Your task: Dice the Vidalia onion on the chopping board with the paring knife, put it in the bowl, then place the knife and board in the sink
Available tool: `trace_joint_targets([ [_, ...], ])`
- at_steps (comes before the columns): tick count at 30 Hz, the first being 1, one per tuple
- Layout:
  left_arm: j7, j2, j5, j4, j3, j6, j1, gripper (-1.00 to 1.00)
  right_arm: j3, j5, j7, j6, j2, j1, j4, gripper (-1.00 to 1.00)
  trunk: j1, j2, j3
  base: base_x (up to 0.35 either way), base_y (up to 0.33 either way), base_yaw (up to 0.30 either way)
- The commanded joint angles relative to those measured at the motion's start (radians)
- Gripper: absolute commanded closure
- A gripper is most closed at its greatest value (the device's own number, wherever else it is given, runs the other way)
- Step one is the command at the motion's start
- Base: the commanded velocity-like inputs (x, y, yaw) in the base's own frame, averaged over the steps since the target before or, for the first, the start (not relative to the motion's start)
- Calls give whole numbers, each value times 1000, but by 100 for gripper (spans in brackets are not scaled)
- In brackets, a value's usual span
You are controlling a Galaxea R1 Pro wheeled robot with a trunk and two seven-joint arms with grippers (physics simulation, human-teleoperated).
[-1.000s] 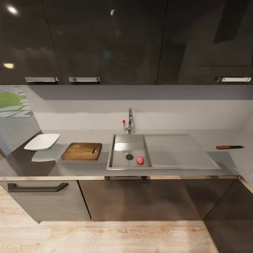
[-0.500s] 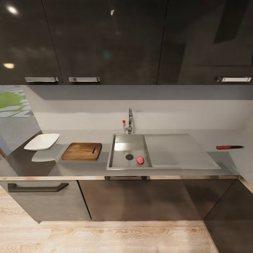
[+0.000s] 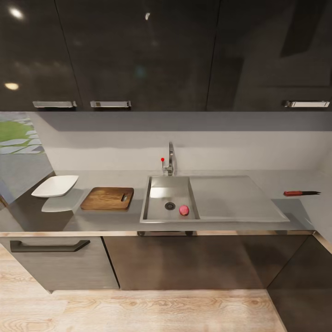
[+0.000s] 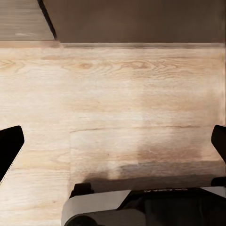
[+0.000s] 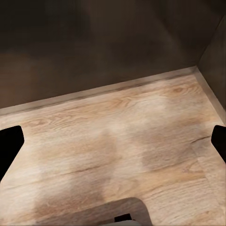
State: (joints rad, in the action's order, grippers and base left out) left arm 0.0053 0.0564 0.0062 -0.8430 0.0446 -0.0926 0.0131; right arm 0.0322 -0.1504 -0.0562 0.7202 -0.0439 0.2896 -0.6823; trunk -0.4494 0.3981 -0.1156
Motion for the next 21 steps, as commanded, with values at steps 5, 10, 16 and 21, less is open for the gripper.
trace_joint_targets([
  [5,2,-1,-1,-258,90,-225,1,-100,1,-2,0,2,0,0,-2,-100,-1,2,-2,0,0,0],
  [10,1,-1,1,-432,110,-407,1,-100,1,-2,1,2,0,0,-1,-100,-1,2,-2,0,0,0],
  [16,0,-2,1,-595,115,-511,1,-100,2,-2,0,2,0,0,0,-100,-1,2,-2,0,0,0],
  [21,0,-3,1,-642,116,-530,1,-100,2,-2,0,1,0,0,0,-100,-1,2,-2,-39,0,0],
])
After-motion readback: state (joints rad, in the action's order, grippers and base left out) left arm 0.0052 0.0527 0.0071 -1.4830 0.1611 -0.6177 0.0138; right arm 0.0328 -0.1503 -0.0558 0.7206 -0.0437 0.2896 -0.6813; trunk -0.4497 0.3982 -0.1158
